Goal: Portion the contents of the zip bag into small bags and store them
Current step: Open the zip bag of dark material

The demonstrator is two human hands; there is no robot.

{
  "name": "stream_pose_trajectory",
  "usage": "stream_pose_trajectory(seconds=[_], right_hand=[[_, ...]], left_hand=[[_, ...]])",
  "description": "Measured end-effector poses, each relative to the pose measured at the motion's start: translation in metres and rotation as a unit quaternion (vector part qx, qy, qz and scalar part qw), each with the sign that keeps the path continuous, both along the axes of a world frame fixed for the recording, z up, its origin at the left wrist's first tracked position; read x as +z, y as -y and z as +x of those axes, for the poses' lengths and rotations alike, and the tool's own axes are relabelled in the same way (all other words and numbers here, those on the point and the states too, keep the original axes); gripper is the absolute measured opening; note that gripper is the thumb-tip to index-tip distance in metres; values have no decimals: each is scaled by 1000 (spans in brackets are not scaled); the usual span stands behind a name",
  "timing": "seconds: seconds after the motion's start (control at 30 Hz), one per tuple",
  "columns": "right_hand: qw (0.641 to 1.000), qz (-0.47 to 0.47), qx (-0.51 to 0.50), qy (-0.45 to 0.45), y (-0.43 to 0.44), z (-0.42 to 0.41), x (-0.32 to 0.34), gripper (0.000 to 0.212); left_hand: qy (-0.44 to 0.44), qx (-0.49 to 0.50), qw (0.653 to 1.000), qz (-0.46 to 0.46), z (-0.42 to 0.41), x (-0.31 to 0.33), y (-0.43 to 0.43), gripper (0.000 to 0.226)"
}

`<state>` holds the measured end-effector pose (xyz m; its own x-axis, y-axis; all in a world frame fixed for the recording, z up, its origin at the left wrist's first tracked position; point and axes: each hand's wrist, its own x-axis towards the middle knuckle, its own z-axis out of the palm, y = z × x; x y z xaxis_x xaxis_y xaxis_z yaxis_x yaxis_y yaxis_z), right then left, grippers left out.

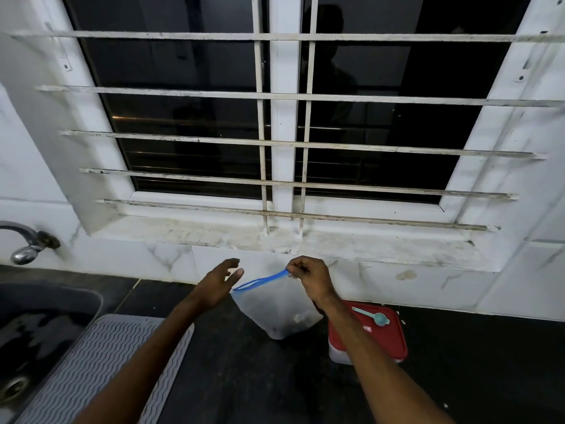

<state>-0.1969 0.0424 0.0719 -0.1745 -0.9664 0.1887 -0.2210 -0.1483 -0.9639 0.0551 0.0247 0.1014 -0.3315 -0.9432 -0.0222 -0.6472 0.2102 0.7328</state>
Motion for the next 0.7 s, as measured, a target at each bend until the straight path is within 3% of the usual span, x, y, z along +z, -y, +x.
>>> stream_pose_trajectory(seconds=[0.07,0.13,0.23,0.47,0.57,0.7], right_hand=[[1000,5,30,-6,0,-1,4,21],[999,2,43,0,0,-1,9,25],[998,-5,65,17,-4,-5,19,27],[996,-15,84,36,-14,-22,22,15],[997,-20,67,28,-17,-19,16,18],[1000,-20,-3,-15,-16,-15,9,12]], left_hand=[[-10,-39,999,30,-13,15,-1,48],[40,-101,993,50,-28,23,-1,47],[80,-146,986,22,-41,19,3,37],[-27,-185,976,113,-52,9,-9,16],[-60,-161,973,153,-60,4,-17,9],[-57,-75,985,144,-73,3,-25,18]])
